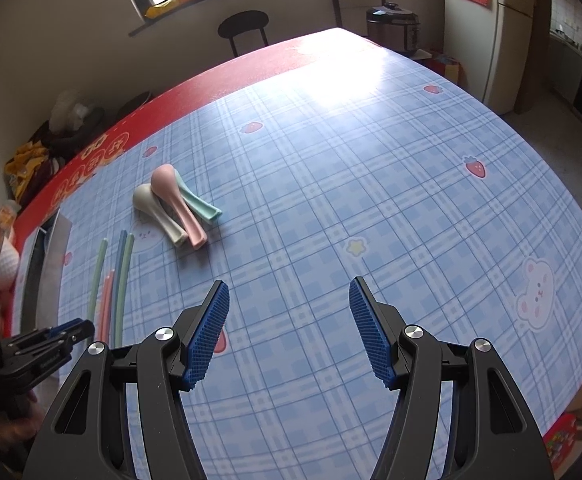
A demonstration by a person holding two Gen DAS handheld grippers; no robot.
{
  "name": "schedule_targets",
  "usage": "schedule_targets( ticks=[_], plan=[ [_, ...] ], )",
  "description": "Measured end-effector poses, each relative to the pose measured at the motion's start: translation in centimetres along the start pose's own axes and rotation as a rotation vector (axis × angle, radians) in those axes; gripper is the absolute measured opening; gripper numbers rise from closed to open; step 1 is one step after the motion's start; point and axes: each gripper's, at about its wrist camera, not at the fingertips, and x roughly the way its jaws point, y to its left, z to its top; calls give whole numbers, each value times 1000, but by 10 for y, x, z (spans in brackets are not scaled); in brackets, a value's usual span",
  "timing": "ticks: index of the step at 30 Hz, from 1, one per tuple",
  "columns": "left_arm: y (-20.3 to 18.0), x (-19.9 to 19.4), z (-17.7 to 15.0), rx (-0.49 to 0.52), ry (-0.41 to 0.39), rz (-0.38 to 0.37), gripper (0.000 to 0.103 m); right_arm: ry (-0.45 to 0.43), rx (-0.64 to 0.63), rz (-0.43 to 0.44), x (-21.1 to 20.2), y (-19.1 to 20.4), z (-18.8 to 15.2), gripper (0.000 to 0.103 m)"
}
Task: Organize utensils
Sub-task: 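Move the left gripper to the green chopstick and close on it, then grasp the white spoon with the right gripper while the left holds the green chopstick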
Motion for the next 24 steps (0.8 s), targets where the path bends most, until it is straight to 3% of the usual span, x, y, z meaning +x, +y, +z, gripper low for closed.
schedule_targets(
  ticks=[19,22,24],
  plan=[
    [-1,-2,-6,24,-42,-16,16,24,-15,13,6,8,-4,61],
    [4,-3,-7,10,-45,-17,6,29,-14,15,6,7,-5,61],
    [8,-3,-6,-15,-34,-42,5,30,-13,17,6,7,-5,61]
  ],
)
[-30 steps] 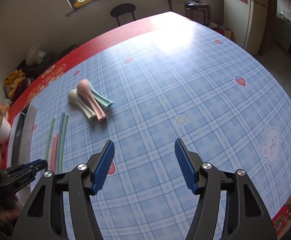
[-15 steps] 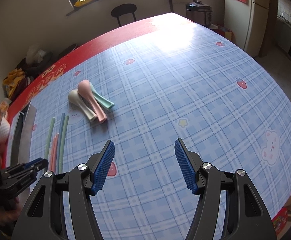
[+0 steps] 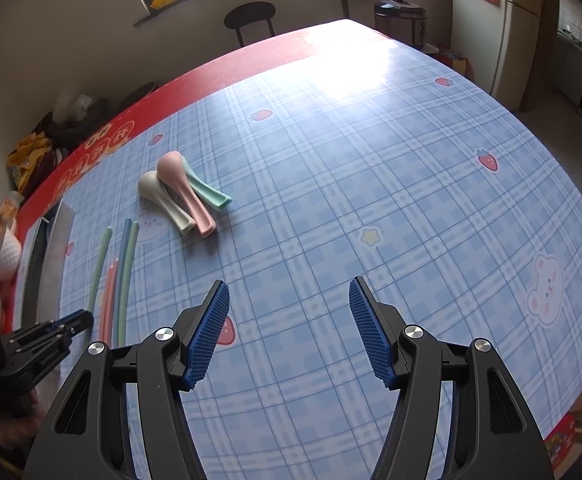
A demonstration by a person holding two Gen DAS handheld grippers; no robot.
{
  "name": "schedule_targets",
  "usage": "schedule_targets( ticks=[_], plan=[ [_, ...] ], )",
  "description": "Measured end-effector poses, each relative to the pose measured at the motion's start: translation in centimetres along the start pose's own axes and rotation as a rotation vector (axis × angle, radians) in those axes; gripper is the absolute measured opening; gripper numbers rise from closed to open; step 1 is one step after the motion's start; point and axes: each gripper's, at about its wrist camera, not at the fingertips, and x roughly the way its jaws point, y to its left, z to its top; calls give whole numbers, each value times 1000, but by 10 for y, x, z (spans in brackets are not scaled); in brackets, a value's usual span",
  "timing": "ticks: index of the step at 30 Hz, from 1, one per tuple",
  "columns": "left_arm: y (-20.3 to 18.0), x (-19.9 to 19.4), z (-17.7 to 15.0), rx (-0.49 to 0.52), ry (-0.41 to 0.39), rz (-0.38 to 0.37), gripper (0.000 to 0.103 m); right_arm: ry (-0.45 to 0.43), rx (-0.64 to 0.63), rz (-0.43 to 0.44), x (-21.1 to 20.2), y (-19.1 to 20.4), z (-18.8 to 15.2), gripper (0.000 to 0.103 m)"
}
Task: Organize utensils
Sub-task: 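Grasp the white spoon with the right gripper while the left holds the green chopstick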
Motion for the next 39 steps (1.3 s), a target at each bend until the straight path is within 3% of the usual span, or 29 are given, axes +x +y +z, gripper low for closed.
schedule_targets(
  ticks=[8,14,20,24,31,39],
  plan=[
    [9,-29,-6,-54,-55,-46,5,5,-51,54,7,18,5,61],
    [21,-60,-8,-86,-123,-70,5,-14,-181,119,18,48,13,59],
    [36,-83,-13,-125,-172,-64,5,-30,-382,143,45,87,34,38],
    [45,-89,-14,-140,-181,-66,5,-2,-475,155,71,114,53,33],
    [44,-73,-21,-139,-108,-109,5,46,-514,147,100,140,66,33],
    [25,-45,-21,-92,-10,-122,5,65,-494,162,103,132,66,33]
  ],
)
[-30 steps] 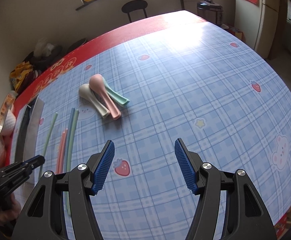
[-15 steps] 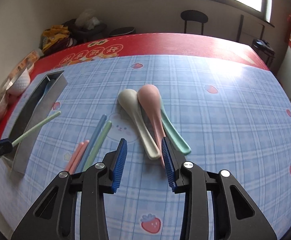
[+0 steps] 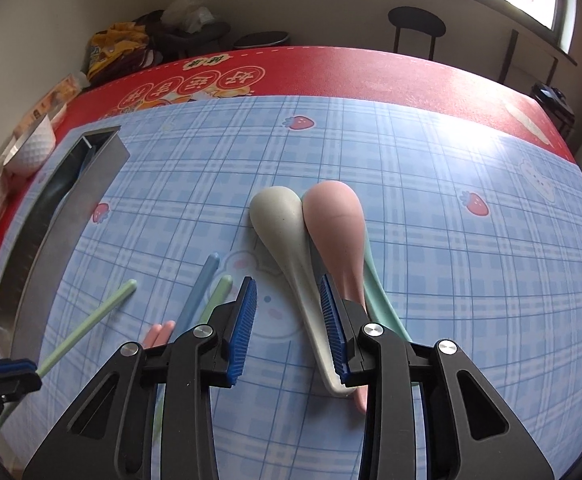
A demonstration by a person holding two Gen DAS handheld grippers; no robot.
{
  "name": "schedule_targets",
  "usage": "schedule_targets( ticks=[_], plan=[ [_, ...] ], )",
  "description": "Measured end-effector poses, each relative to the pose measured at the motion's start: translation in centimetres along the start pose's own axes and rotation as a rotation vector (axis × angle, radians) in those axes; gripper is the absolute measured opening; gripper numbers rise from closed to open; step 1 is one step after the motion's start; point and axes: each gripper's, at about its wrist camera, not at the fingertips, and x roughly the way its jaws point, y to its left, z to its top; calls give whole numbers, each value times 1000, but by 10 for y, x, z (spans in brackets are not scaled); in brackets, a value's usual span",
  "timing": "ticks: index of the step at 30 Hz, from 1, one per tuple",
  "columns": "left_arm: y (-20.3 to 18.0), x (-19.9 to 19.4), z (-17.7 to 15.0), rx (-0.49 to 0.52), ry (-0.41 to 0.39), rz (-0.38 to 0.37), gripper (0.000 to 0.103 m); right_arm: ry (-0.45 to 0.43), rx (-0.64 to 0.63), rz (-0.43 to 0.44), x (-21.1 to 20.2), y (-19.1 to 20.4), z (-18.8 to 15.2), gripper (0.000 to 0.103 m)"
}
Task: Organize utensils
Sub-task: 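Grasp the white spoon with the right gripper while the left holds the green chopstick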
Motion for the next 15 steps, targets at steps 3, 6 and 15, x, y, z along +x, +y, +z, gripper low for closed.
schedule_targets(
  ticks=[3,6,15],
  plan=[
    [-1,17,1,3,45,14,5,2,16,13,-1,-5,-3,33],
    [-2,30,3,5,77,23,5,1,24,26,-3,-7,-6,33],
    [-9,45,17,45,92,50,7,-6,16,56,-11,-12,-11,33]
  ],
)
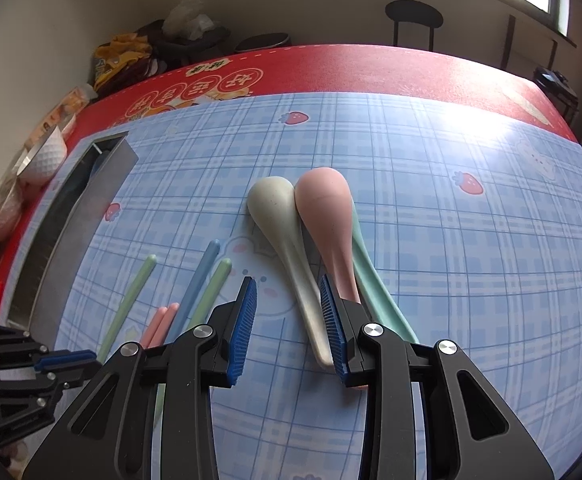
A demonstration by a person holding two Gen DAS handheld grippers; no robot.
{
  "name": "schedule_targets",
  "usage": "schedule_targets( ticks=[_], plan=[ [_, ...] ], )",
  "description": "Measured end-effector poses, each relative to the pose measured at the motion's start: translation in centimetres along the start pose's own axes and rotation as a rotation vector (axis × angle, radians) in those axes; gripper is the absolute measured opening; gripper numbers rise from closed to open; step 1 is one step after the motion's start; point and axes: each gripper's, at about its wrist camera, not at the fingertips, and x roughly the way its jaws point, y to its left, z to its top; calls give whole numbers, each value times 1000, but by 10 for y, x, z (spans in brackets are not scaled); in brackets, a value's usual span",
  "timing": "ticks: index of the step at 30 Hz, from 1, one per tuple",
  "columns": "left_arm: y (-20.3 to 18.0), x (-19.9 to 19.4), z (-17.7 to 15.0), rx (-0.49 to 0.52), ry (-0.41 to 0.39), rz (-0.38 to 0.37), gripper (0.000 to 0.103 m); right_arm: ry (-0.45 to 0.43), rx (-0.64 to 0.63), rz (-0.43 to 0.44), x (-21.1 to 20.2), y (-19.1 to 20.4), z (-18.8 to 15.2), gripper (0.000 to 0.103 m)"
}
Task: Organize utensils
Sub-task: 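Grasp the white spoon with the right gripper while the left holds the green chopstick, then lower the green chopstick into the steel tray and open the left gripper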
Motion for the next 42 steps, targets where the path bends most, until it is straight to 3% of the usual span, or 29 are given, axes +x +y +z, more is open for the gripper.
schedule_targets(
  ticks=[4,10,15,29,42],
  plan=[
    [-1,3,6,14,-16,-2,6,3,-16,4,2,2,1,33],
    [8,5,9,-59,-30,-61,8,4,-45,-9,12,9,10,33],
    [0,6,12,-52,-43,-37,8,15,-76,-32,26,16,20,33],
    [3,4,5,-52,-75,-39,8,37,-66,-71,40,21,22,19],
    [8,2,3,-56,-81,-58,8,48,249,128,0,9,-48,19]
  ],
)
